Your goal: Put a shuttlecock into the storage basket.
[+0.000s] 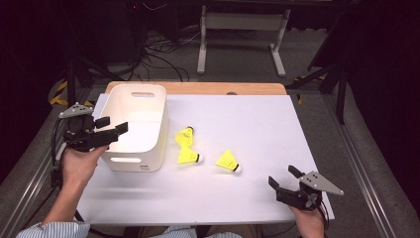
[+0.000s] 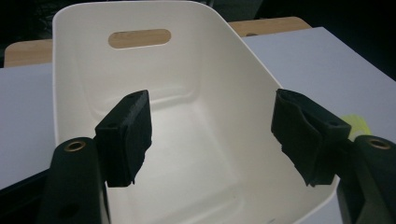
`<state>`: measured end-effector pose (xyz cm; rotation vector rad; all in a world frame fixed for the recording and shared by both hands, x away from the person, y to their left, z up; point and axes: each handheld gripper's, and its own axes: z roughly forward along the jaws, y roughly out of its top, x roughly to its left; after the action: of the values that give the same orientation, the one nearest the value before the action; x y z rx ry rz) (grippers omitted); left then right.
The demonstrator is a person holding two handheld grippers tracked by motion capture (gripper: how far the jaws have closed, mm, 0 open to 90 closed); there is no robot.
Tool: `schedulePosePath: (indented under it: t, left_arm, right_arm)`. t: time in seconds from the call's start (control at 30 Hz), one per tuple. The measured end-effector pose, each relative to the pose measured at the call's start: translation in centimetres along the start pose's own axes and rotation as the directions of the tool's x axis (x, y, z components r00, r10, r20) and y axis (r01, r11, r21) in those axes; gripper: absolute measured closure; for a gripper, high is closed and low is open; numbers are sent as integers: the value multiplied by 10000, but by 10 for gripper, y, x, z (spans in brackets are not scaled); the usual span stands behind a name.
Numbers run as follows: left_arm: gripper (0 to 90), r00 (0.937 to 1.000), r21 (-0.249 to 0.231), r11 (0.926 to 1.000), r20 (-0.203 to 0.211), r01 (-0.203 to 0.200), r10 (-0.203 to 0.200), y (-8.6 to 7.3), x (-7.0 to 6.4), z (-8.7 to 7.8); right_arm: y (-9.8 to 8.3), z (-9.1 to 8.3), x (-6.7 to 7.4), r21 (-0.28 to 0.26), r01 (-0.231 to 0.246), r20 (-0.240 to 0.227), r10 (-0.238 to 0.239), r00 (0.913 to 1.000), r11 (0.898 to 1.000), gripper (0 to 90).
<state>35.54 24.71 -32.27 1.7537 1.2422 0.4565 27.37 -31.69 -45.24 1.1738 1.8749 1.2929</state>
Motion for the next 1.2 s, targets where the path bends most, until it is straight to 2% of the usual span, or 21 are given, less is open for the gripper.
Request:
schedulePosePath:
  t: [0.2, 0.53, 0.87, 1.2]
  left_arm:
    - [309, 9996, 71, 10000, 279, -44, 42, 4, -7, 7]
    - [321, 9970, 320, 9984, 632, -464, 443, 14, -24, 22]
    - [334, 9903, 646, 9946, 1182, -818, 737, 24, -44, 38]
    - [341, 9863, 877, 9909, 1390, -1018, 891, 29, -55, 50]
  right_arm:
    - [0, 0, 0, 21, 4, -6, -4, 10000, 10000, 167]
    - [0, 1, 0, 32, 7, -69, -6, 10000, 10000, 168]
    - [0, 1, 0, 36, -5, -100, 5, 9999, 10000, 168]
    - [0, 1, 0, 33, 3, -139, -2, 9999, 10000, 168]
